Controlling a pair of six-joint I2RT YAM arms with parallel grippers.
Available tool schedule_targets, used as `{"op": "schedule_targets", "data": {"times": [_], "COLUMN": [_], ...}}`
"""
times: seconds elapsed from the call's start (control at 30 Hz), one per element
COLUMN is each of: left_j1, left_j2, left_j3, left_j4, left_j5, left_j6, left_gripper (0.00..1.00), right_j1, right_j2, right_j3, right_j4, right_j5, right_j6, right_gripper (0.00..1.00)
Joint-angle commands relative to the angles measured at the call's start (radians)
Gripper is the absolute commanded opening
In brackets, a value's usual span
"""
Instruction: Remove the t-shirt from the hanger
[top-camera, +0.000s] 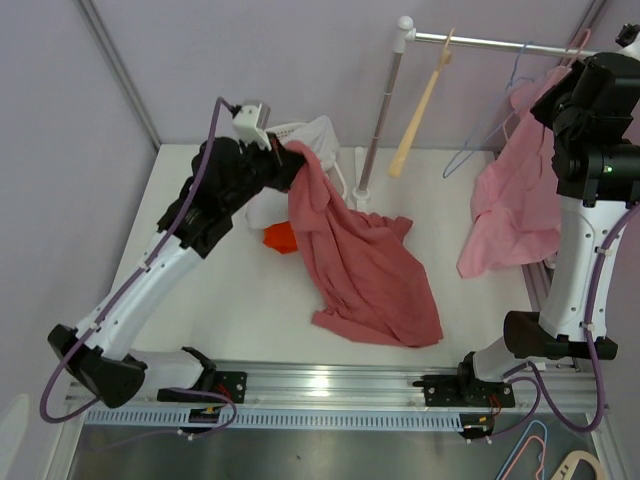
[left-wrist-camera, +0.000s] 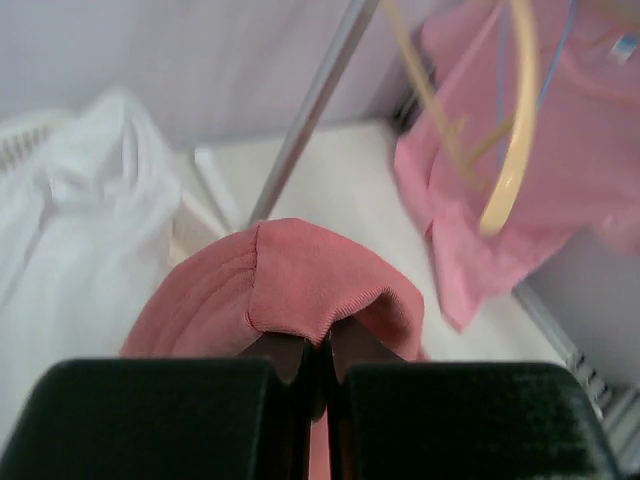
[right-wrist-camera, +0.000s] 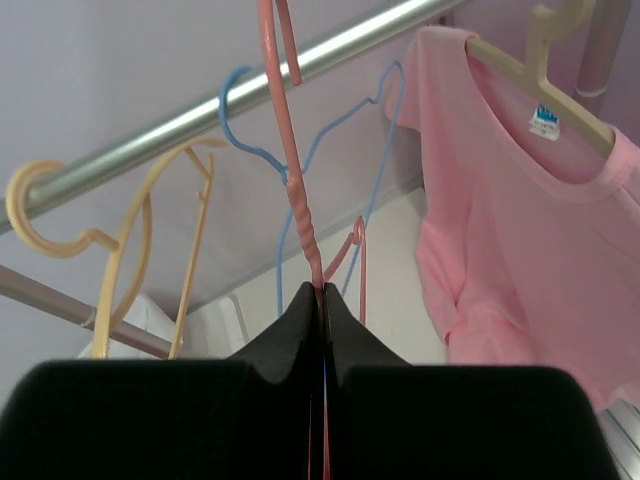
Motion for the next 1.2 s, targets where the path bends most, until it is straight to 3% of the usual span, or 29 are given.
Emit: {"op": "schedule_targets", "data": {"times": [0.0,0.13,0.17,0.23,0.27,0.37,0.53,0.83,0.93,1.1,1.17], "left_j1": [0.030,0.099,0.114,0.162,0.180,0.265,0.378,0.415,0.414,0.395,0.385], "left_j2": [0.108,0.345,0.446,0.543,0.629,0.715,0.749,0.930,0.914,0.797,0.763], "left_j3": [0.188,0.488,0.698,0.828,1.014,1.150,1.081,1.076,0.890,0.562,0.513], "left_j4": [0.210,0.293,0.284,0.264,0.267,0.356,0.612,0.683,0.729,0.753,0.714], "left_j5": [-0.009,0.123,0.153,0.166,0.178,0.198,0.203,0.321,0.333,0.284,0.241], "left_j6": [0.084,0.058,0.049,0.029,0.017,-0.054,-0.124,-0.212,-0.255,-0.278,-0.276], "left_gripper": [0.01,0.01,0.01,0.01,0.01,0.01,0.01,0.00,0.01,0.01,0.01], "right_j1": [-0.006,-0.006,-0.007,-0.007,-0.007,-0.012,-0.030,-0.036,-0.036,-0.026,-0.021], "right_j2": [0.004,0.029,0.038,0.056,0.075,0.114,0.194,0.286,0.291,0.222,0.182], "right_j3": [0.019,-0.004,-0.003,-0.001,-0.001,0.005,0.058,0.085,0.076,-0.073,-0.128], "right_j4": [0.153,0.214,0.227,0.243,0.256,0.283,0.302,0.355,0.337,0.366,0.378], "right_j5": [-0.013,0.005,0.008,0.016,0.031,0.053,0.057,0.024,0.001,-0.019,-0.024], "right_j6": [-0.015,-0.035,-0.039,-0.058,-0.061,-0.081,-0.096,-0.088,-0.076,-0.067,-0.072], "right_gripper": [0.00,0.00,0.00,0.00,0.00,0.00,0.00,0.00,0.00,0.00,0.00]}}
